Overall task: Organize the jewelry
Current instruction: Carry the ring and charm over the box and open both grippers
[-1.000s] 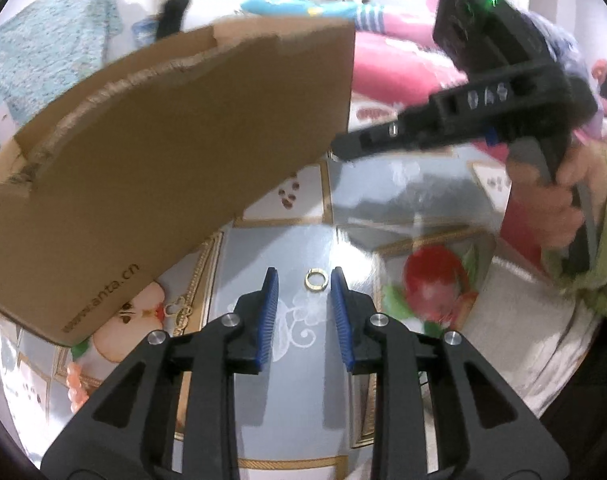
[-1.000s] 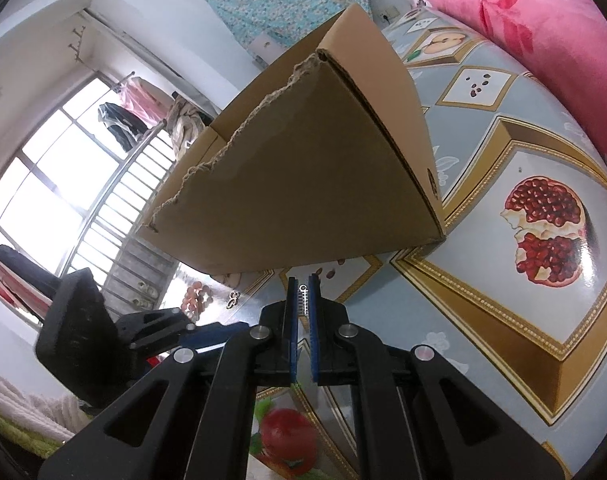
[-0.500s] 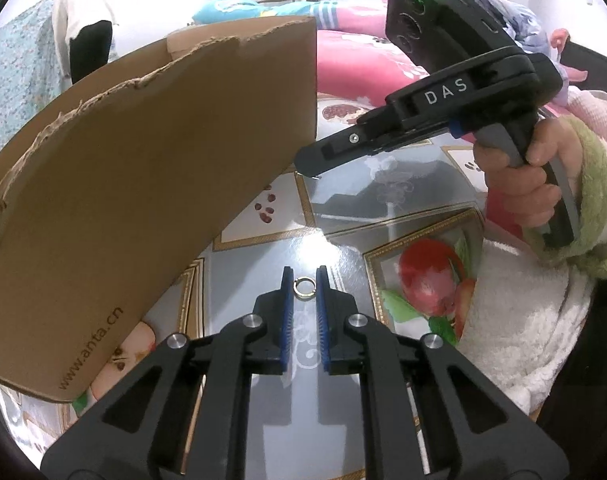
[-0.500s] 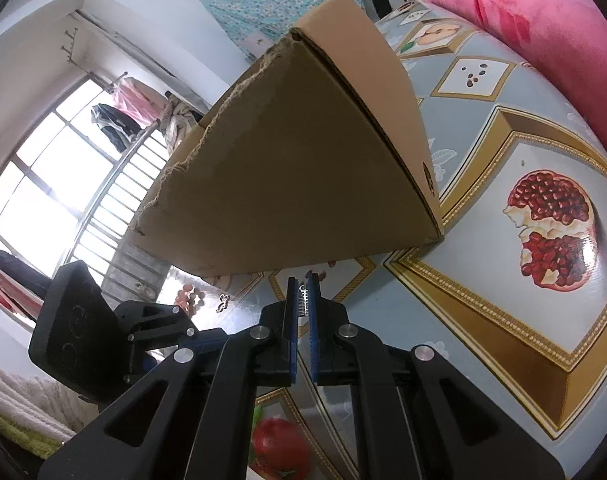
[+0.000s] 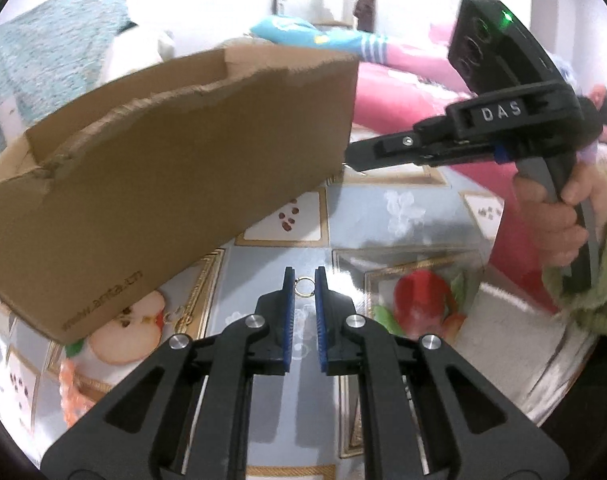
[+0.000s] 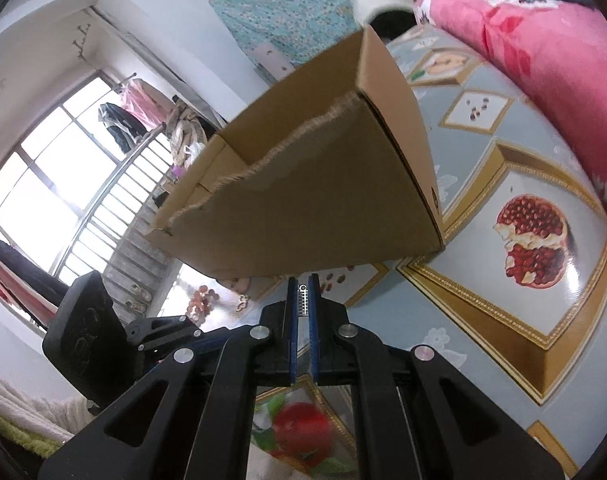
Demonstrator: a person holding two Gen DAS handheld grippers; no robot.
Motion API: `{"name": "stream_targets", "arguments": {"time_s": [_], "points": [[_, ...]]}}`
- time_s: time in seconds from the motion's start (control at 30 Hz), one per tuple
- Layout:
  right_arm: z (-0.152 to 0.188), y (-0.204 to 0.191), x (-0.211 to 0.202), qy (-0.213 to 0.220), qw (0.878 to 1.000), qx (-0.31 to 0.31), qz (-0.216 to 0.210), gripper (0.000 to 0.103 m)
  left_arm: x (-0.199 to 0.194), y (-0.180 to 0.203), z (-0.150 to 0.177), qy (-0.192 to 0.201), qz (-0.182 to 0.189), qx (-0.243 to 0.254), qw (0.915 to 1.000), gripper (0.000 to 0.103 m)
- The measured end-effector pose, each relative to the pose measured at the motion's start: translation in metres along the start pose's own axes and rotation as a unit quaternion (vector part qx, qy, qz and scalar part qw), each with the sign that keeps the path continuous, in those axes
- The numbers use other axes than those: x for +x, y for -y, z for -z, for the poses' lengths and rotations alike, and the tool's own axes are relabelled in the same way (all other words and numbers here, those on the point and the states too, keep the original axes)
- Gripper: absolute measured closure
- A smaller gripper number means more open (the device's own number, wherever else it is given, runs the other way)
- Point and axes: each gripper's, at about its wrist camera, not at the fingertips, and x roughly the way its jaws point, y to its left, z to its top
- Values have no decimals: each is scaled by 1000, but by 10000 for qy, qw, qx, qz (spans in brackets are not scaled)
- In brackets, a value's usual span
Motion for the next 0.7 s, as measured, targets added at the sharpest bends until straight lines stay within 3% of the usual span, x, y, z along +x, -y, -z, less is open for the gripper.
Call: {"name": "stream_targets", "arguments": {"time_s": [0.43,0.53,0.7], "points": [[-53,-53,-27,507,9951,-828,-168,98,-81,-17,-61,1258,-297,-487,9904,94],[-71,-61,-19,479,9939,-991,-69,98,-78,-35,-77,1275,-475,-686,9883,94],[-98,-58,10,127,9941,-1027,328,98,-51,-75,-99,836,-570,-1223,9873,94]]}}
